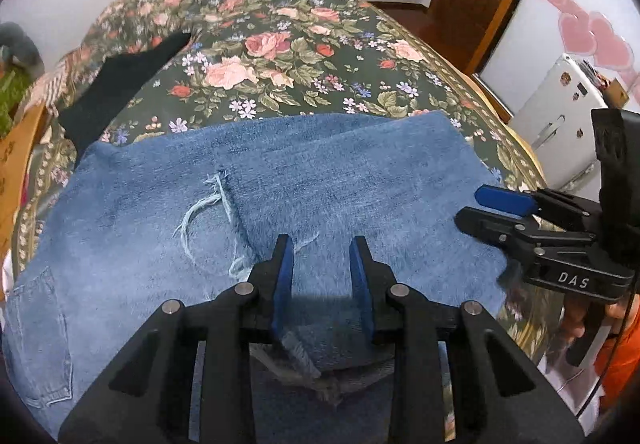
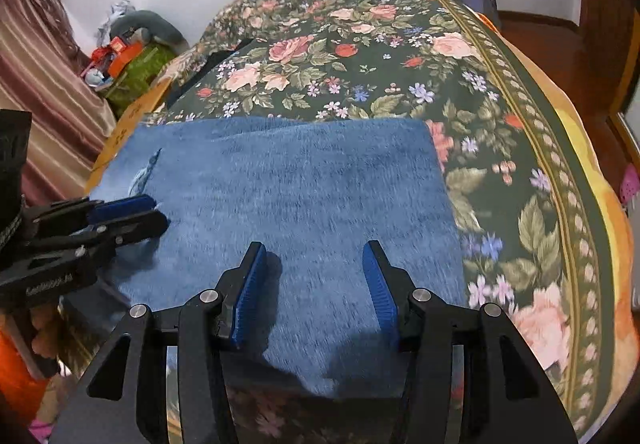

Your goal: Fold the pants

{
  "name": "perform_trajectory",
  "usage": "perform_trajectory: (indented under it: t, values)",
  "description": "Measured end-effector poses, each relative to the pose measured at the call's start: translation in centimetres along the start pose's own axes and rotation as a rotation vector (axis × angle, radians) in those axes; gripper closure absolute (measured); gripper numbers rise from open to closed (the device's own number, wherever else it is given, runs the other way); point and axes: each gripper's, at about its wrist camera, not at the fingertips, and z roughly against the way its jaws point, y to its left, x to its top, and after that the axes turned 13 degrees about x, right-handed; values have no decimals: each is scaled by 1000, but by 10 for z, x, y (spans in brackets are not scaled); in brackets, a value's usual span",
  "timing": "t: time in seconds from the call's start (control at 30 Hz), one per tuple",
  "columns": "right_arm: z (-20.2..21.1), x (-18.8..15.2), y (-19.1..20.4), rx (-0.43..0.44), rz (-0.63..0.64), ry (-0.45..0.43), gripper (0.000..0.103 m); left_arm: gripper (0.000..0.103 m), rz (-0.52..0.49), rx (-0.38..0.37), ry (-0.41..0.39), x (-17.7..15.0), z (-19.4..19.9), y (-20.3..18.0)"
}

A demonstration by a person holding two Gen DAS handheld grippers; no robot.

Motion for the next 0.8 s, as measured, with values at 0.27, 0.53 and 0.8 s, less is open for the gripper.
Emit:
perform_trajectory:
  t: [0.27,0.53,0.8]
  values:
    - [26,-21,-2,4,-19,-14,57,67,-28,48,-45,-35,18,6]
    - [49,-21,19,-45,6,-9,57,57,160,66,-58,-52,55,70]
    - [46,13,104,54,197,-79,55,12,457,233,-118,-117,112,191]
